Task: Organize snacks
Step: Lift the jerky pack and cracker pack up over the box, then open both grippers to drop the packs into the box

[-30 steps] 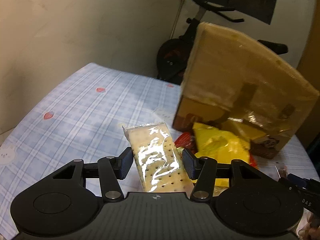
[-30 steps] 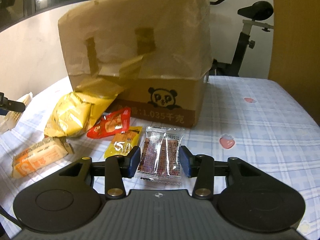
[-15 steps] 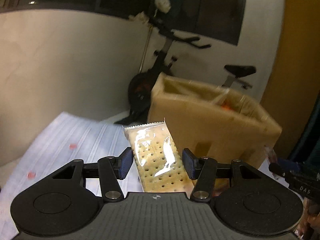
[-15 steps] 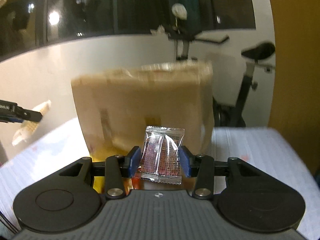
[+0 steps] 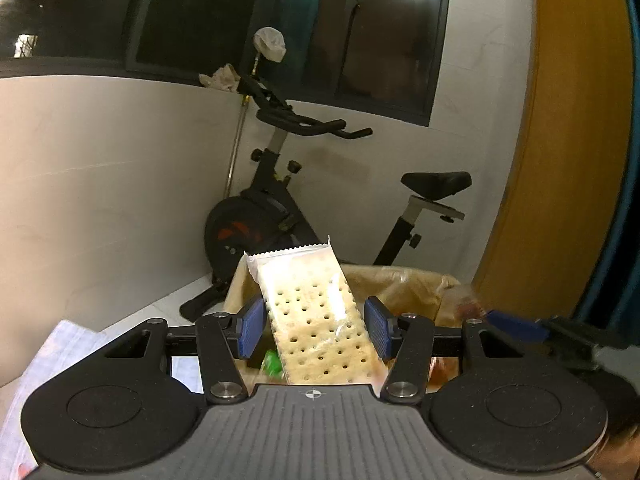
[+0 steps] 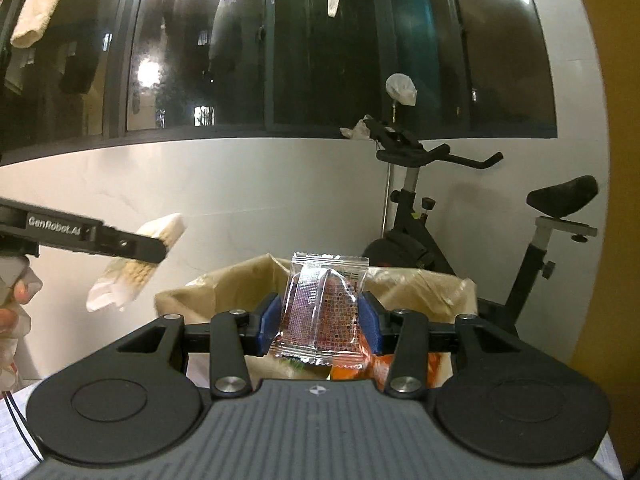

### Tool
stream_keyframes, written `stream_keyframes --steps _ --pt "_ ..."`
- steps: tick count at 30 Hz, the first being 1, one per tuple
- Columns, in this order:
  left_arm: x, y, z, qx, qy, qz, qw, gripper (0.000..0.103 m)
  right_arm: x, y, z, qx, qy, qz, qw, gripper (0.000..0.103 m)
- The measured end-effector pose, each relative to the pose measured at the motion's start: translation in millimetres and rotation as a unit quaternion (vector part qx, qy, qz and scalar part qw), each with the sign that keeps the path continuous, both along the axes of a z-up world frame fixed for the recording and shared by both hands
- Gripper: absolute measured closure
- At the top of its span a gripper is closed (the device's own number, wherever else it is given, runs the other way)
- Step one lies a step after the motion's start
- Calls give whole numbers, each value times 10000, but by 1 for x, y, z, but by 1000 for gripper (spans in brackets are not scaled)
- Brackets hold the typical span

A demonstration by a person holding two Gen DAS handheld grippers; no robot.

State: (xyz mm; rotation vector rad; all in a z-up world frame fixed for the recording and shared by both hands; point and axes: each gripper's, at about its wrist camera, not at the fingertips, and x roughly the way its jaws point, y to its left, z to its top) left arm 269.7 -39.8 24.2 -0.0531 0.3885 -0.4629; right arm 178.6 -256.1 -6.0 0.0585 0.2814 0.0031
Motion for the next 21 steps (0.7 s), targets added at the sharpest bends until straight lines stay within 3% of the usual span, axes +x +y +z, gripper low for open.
stream_keyframes --steps 9,16,18,21 --pt "47 -33 -12 402 216 -76 9989 47 64 0 -17 -36 553 42 9985 58" --pt "70 -41 -30 661 509 -48 9965 44 72 -6 -36 213 878 -30 9959 57" --pt "70 -40 -31 638 498 -51 9967 37 72 -8 -39 229 908 -45 9956 53" --pt "68 -36 -31 648 444 -26 9969 34 71 -12 -40 331 932 -111 9950 52"
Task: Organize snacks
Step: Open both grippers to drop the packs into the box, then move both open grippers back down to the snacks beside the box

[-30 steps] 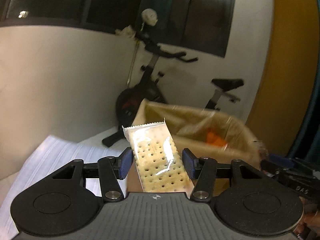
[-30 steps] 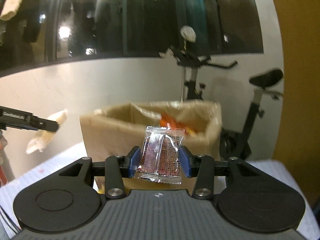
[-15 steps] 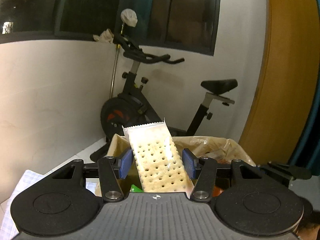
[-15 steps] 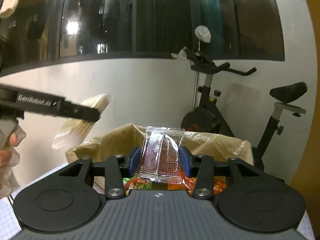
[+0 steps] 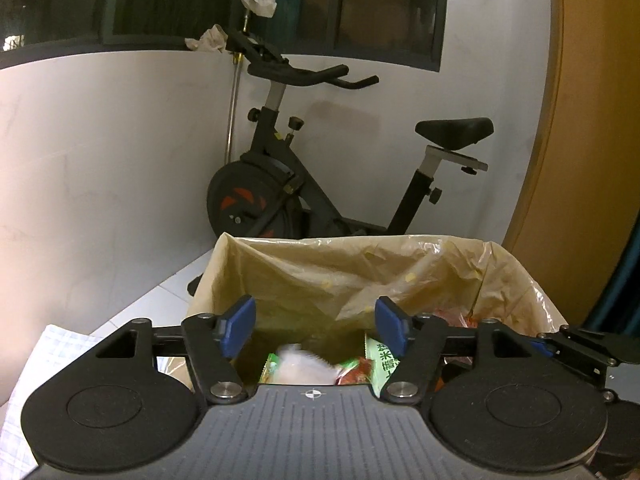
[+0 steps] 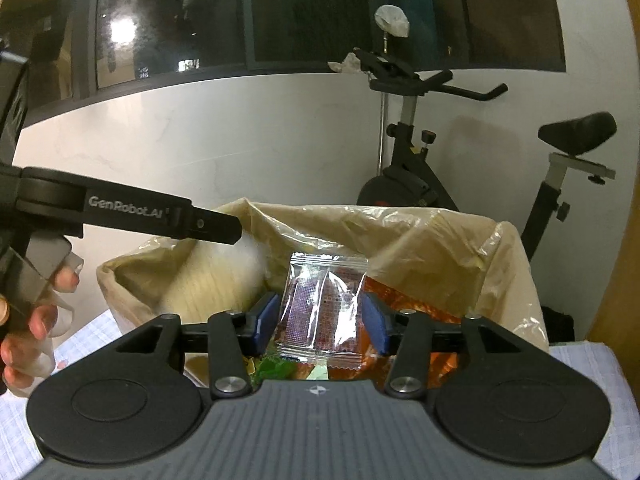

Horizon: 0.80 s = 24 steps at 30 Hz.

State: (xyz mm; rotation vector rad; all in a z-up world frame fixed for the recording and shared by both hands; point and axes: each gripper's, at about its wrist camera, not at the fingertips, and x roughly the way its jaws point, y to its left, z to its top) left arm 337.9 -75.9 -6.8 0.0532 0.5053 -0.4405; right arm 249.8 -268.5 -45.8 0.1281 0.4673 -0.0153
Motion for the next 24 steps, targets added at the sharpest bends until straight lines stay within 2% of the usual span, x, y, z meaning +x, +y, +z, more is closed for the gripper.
stream_keyframes --steps 8,14,20,24 --pt "-15 17 10 -77 -1 135 9999 34 -14 -4 7 121 -95 -108 9998 49" --pt "-46 47 16 -233 -36 270 9994 34 -37 -3 20 237 -267 -96 9993 49" --pt "-83 79 11 -199 -56 364 9991 34 -70 2 27 217 -411 -15 9989 49" --pt "-106 91 -4 -145 48 362 9992 34 -91 10 22 178 -495 3 9986 49"
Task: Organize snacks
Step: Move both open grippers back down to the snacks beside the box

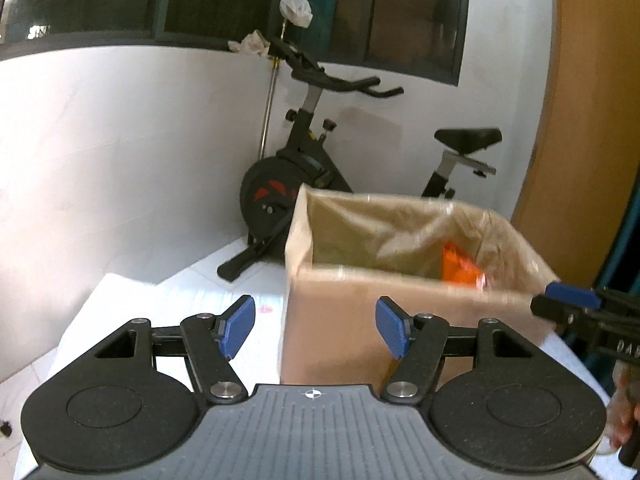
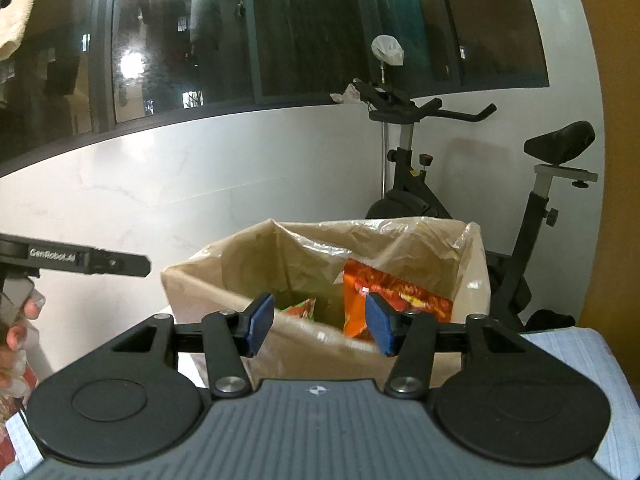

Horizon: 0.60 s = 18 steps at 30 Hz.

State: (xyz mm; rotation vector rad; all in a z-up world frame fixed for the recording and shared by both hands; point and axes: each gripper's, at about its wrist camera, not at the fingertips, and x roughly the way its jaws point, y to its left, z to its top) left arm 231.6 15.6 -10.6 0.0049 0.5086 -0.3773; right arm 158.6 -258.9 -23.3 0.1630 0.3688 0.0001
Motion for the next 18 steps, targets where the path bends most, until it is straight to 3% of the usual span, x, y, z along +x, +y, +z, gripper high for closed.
stream_keyframes --steps 12,18 --pt "-44 2 -77 26 754 -63 9971 34 -38 17 -46 104 282 -183 9994 49" --pt "-62 -5 -104 216 972 -438 9941 34 -48 24 -77 -23 628 -185 9979 49"
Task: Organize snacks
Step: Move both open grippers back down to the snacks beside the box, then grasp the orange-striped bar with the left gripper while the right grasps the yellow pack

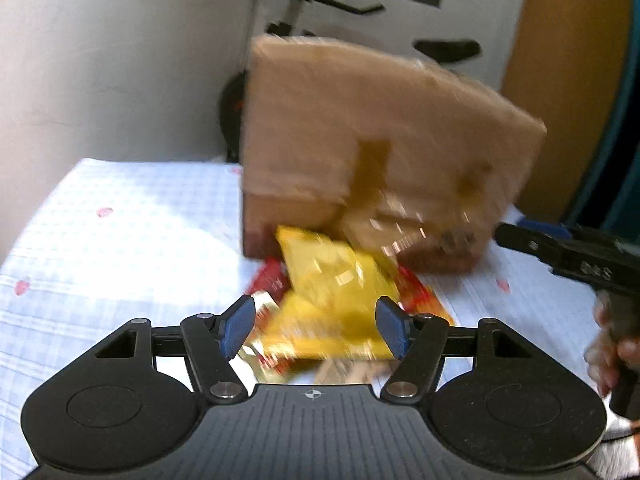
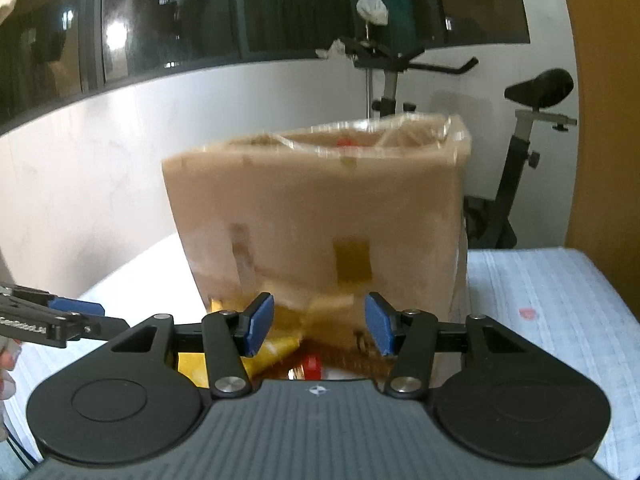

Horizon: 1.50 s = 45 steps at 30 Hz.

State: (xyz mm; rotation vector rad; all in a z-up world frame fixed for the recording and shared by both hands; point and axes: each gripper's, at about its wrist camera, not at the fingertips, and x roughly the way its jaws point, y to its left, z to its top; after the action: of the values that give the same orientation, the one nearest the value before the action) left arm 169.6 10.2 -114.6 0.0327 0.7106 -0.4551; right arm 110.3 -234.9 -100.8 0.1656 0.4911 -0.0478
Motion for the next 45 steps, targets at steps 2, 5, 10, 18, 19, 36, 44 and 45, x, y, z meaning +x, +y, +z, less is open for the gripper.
stream_keyframes --steps 2,5,10,18,19,36,44,45 --pt "-3 -5 -9 128 84 -121 9998 34 -2 1 -11 25 153 -10 9999 49" --pt "-5 -7 -23 248 275 -169 9992 34 -7 2 -22 74 278 -41 9996 49" --pt "-6 -9 -43 413 506 -207 9976 34 -13 7 -39 18 454 -32 9990 49" --pt "-5 -8 -61 496 787 -241 9954 37 -17 11 -57 38 732 18 9973 49" --pt "-7 -8 -62 488 810 -239 9952 39 -17 11 -58 44 752 20 9972 49" --pt "-25 33 -63 166 726 944 9927 55 6 15 -84 61 1197 121 9927 49" --pt "-26 35 -67 178 645 994 9928 56 38 24 -98 -151 1327 83 9910 49" --pt "-25 35 -66 172 633 1007 9928 56 39 25 -101 -172 1356 89 9906 48"
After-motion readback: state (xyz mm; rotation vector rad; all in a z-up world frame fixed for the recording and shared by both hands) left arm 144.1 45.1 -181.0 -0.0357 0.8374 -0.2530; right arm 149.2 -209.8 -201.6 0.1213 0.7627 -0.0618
